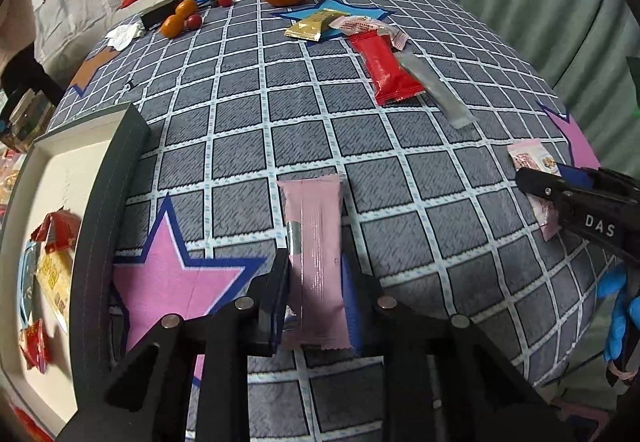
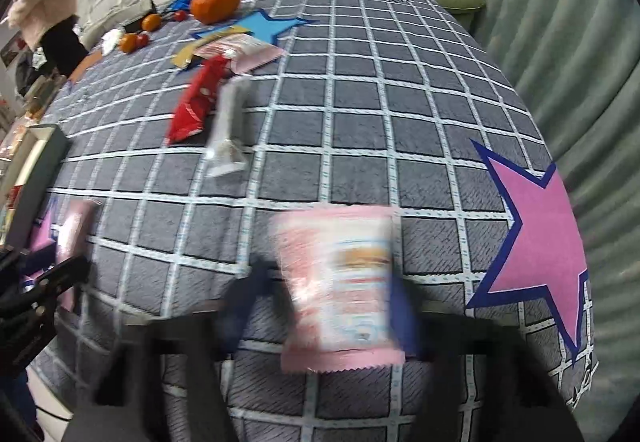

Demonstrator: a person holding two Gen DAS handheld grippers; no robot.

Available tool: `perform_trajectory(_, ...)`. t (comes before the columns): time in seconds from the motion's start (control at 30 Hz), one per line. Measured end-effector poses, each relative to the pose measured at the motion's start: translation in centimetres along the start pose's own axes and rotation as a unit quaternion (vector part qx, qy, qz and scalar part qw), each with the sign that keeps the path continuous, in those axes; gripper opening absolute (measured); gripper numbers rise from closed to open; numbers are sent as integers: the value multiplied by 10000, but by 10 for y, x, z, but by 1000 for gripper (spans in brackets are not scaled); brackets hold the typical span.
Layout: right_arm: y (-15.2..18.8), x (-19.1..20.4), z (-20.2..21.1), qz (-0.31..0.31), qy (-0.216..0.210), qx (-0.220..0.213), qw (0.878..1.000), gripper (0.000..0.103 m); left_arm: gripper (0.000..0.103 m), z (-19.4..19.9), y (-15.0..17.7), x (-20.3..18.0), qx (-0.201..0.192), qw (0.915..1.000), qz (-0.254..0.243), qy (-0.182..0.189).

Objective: Organize snacks
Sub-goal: 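Carry the pink bar and cranberry pack over the white tray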

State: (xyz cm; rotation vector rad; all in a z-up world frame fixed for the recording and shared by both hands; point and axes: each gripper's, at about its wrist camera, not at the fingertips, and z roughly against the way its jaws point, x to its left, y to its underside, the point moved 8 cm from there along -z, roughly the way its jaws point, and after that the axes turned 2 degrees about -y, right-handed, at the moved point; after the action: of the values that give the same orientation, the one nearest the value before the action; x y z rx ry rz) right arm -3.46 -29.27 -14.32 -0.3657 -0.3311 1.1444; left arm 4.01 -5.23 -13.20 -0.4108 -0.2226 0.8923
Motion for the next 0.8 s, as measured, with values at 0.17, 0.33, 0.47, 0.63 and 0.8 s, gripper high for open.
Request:
perform_trajectory(0.17, 9, 17, 13, -164, -693, -52, 9974, 42, 27, 17, 7, 8, -188, 9997, 109, 98)
perform_trajectory(0.33, 6, 45, 28, 11, -945, -138, 9954, 42, 27, 37, 7, 23, -370, 9988, 292, 136)
perform_trajectory(0.47, -2, 71, 36, 185, -1105, -201, 9935, 42, 27, 56, 5, 40, -588, 9972, 439, 121)
perform_trajectory(0.63, -12, 110, 45, 444, -1328, -242, 9898, 42, 27, 80, 2, 66, -867, 9941, 642, 67)
perform_trajectory(0.8, -21, 154, 52, 796, -1507, -242, 9851, 42, 27, 99, 0, 105, -1091, 9892, 982, -47)
